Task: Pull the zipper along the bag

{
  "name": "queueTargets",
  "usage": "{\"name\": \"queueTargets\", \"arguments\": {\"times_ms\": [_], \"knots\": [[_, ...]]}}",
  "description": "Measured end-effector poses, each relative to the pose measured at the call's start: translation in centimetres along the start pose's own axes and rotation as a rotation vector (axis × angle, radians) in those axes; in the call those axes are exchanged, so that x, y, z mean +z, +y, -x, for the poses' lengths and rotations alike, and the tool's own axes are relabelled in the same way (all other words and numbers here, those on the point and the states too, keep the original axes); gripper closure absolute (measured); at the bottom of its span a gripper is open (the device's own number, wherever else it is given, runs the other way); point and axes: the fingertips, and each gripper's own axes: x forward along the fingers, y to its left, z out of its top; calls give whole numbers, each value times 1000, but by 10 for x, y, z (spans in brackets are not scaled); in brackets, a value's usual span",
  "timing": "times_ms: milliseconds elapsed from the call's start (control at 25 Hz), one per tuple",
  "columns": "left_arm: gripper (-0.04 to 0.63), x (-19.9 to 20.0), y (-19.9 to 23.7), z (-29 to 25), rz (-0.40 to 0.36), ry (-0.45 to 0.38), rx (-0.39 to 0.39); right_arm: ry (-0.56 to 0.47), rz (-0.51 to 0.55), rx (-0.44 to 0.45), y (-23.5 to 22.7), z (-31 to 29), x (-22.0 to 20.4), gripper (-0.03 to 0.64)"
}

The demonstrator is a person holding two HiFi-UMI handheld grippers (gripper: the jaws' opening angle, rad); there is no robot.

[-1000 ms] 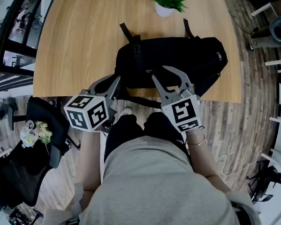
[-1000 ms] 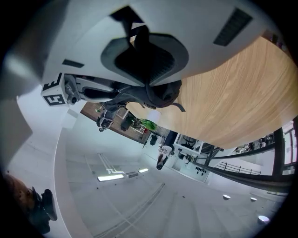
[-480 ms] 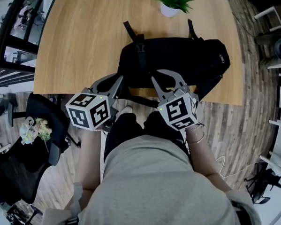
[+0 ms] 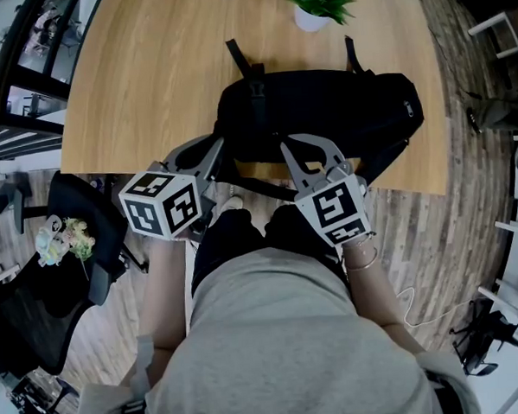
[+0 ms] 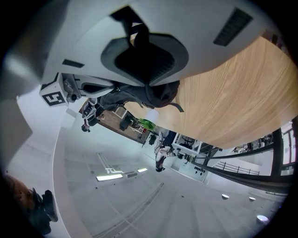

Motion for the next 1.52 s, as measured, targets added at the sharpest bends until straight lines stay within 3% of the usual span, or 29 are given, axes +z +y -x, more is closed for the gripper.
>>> {"name": "queueTargets", "arguments": {"times_ms": [760, 1160, 1400, 1520], "knots": [[557, 4, 4, 3, 4, -50, 69, -2, -178, -105, -56, 38, -28, 606], [555, 4, 8, 4, 19, -86, 120, -2, -161, -165, -89, 59, -40, 606], [554, 6, -2, 4, -86, -108, 171, -28, -159, -132, -89, 62, -35, 607], [507, 8, -4, 6, -147, -110, 226, -45, -180, -105, -89, 63, -34, 607]]}}
